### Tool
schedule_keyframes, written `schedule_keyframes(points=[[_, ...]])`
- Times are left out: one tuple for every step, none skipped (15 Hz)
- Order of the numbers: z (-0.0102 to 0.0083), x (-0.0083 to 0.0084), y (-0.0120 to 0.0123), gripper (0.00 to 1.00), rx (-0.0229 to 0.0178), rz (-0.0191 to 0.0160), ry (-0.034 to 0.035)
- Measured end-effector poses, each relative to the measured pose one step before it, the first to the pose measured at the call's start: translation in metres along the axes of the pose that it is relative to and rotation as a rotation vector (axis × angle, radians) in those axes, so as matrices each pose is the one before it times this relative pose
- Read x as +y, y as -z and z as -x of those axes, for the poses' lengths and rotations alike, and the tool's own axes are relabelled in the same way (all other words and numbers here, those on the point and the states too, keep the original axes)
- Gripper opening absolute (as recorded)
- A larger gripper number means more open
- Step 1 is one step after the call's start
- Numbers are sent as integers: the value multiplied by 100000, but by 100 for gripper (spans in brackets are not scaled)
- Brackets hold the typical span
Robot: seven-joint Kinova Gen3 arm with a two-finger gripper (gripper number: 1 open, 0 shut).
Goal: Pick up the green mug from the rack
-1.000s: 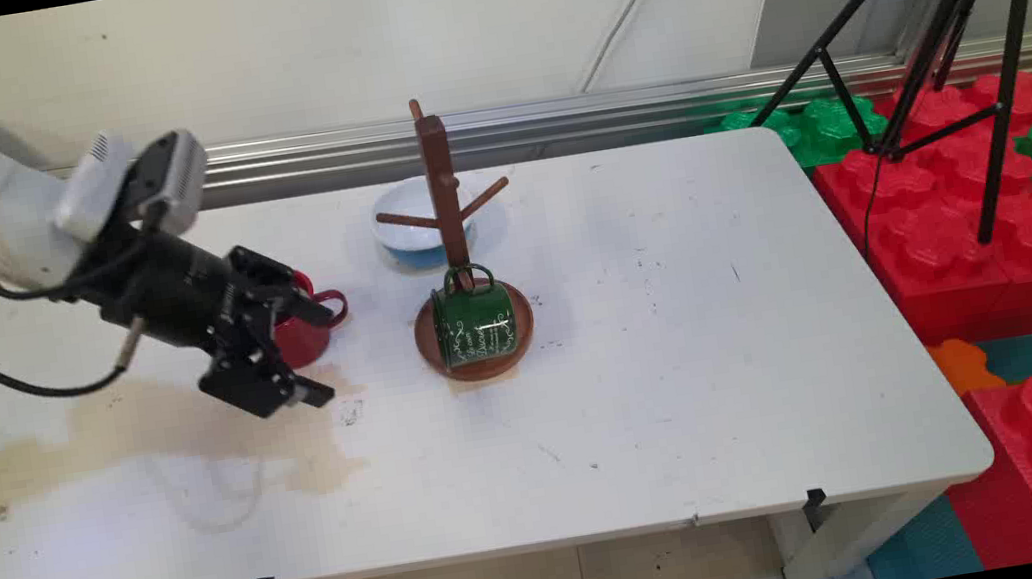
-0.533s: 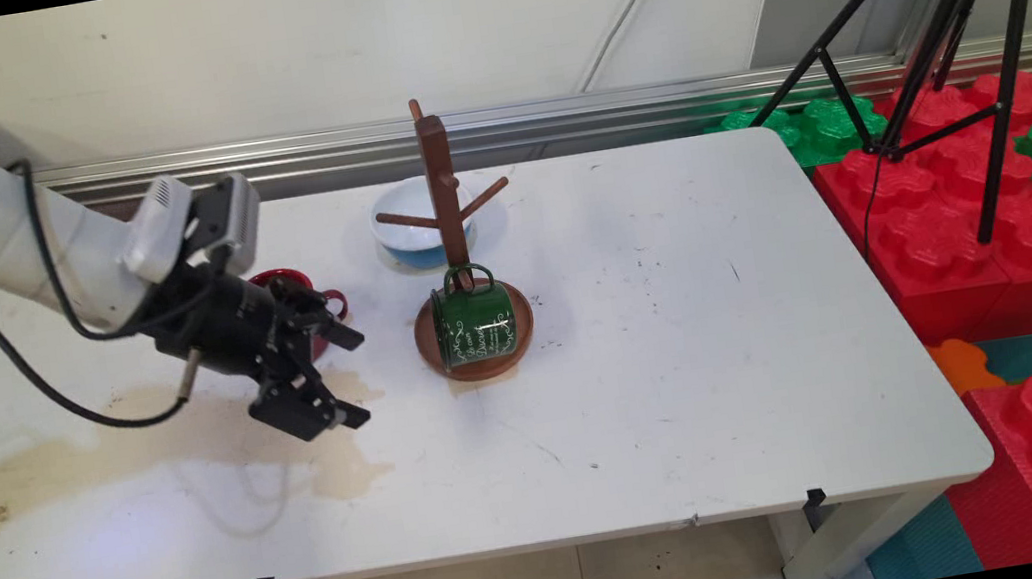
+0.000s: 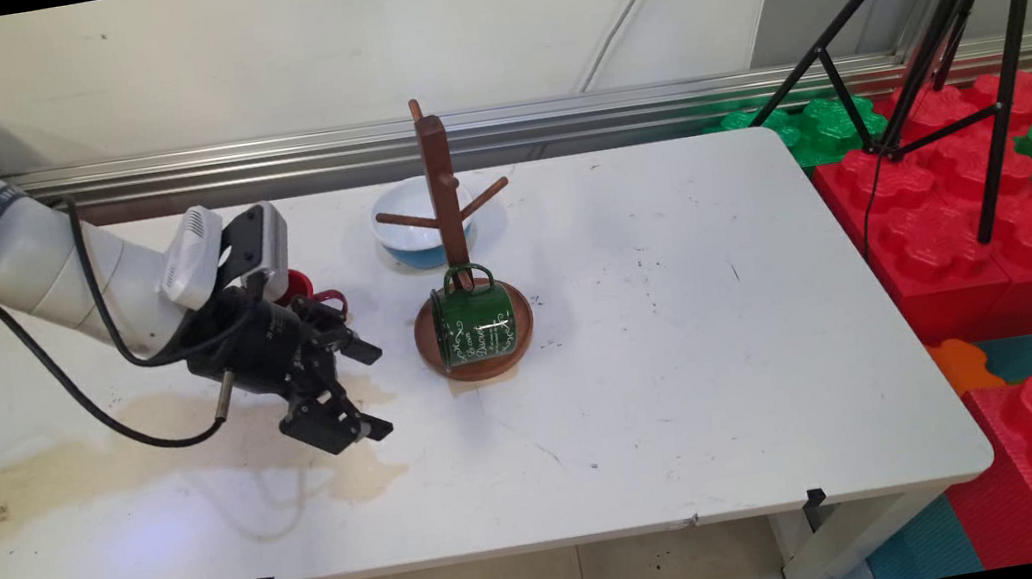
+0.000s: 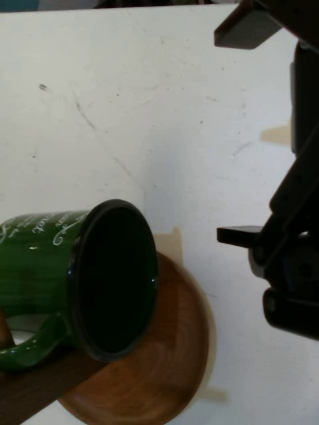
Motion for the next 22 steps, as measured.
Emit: schedule_keyframes(points=[[148,56,-158,100,1135,-364,234],[149,31,-142,100,1314,-461,96],[115,4,-147,100,1373,-546,-147],[56,-1,-116,100,1174,-480,-298],[30,-3,-133,100,1384,-570,-361],[-14,-2,-112,100,1206,-504,-371],[-22,13,-145,100,1325,-565,-272],[-10,13,-82,100,745,-323,-103],[2,38,-156,100,1020,-348,40],[14,41,-198,100,1054,-447,113],[49,61,-199,100,960,-437,330],[79,57,-185,100,643,-388,374],[104,70,-213,100,712,-444,560],[141,83,-197,100,568,-426,542],[114,72,-158,100,450,-326,413],[124,74,-171,100,547,-382,423],[98,56,-135,100,447,-312,300],[100,55,-108,100,339,-221,202],[121,60,-121,100,379,-263,209],[152,65,-123,100,265,-204,257],[170,74,-155,100,295,-209,210],[169,77,-150,100,269,-197,207]])
